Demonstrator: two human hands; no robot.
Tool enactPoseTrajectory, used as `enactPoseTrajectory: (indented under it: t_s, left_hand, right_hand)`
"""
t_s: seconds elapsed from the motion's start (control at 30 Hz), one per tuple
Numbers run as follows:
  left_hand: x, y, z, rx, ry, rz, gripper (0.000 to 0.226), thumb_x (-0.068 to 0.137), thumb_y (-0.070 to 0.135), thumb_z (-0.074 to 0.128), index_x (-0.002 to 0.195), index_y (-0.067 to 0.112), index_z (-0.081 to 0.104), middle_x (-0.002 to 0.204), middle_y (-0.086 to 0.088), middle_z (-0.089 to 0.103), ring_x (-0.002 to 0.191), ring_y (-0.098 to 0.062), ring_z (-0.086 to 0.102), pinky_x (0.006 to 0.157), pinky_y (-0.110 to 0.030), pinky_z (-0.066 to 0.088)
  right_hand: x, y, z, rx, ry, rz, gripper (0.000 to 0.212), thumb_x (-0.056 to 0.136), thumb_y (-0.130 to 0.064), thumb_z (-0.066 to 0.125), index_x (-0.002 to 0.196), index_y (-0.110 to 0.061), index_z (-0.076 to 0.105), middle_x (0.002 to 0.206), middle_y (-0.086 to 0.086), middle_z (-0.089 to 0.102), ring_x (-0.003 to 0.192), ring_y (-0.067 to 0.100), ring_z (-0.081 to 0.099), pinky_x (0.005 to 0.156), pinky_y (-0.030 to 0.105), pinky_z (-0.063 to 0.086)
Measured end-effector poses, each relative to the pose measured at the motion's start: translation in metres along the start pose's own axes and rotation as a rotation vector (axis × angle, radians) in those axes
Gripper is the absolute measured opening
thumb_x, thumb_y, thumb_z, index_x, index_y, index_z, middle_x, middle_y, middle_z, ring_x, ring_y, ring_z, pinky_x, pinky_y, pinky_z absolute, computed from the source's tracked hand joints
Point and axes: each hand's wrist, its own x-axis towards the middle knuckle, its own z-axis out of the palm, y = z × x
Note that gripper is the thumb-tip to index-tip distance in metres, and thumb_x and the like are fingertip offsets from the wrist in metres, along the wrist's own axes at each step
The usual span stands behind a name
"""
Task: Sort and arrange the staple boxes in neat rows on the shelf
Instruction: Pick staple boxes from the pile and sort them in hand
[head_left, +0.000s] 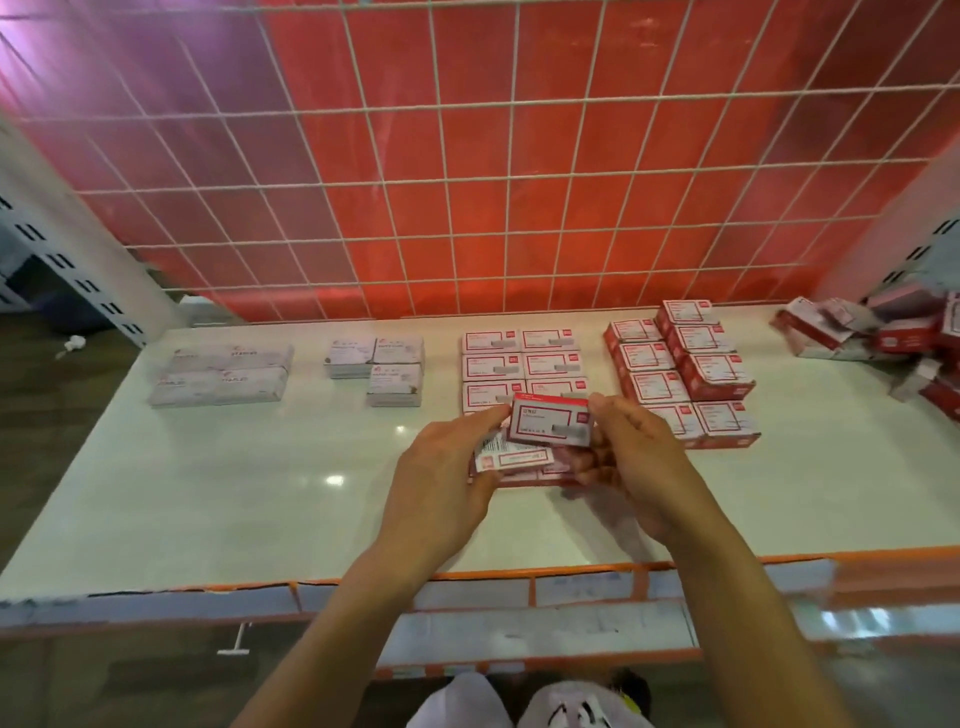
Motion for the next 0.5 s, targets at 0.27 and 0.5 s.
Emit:
enactPoseTrajectory:
  t_s: [0.27,0.5]
  left_hand:
    - [-0.002,-0.001,0.004,0.008,0.02,0.02,0.057,0.085,0.021,0.071,0.137,0.032,0.049,0.13,0.008,0.06,0.115,-0.014,0.055,0.096,-0.022,0.039]
    - [0.003,0.015,0.013,0.031,0.028,-0.035,0.058,0.087,0.027,0.069,0.139,0.033,0.045,0.133,0.008,0.058,0.119,-0.015,0.053,0.098,-0.02,0.034]
  right_hand:
    - [-0.001,0.007,-0.004,-0.321,0.008,-0.156,0.026,0.1,-0.034,0.038,0.123,-0.038,0.05,0.092,-0.004,0.069,0.066,0.016,0.068,0.064,0.037,0.06]
    - [0.011,0.0,-0.027,-0.662,-0.135,-0.238,0.037,0.092,-0.026,0.058,0.128,-0.033,0.049,0.094,-0.019,0.057,0.082,-0.004,0.058,0.062,0.008,0.047]
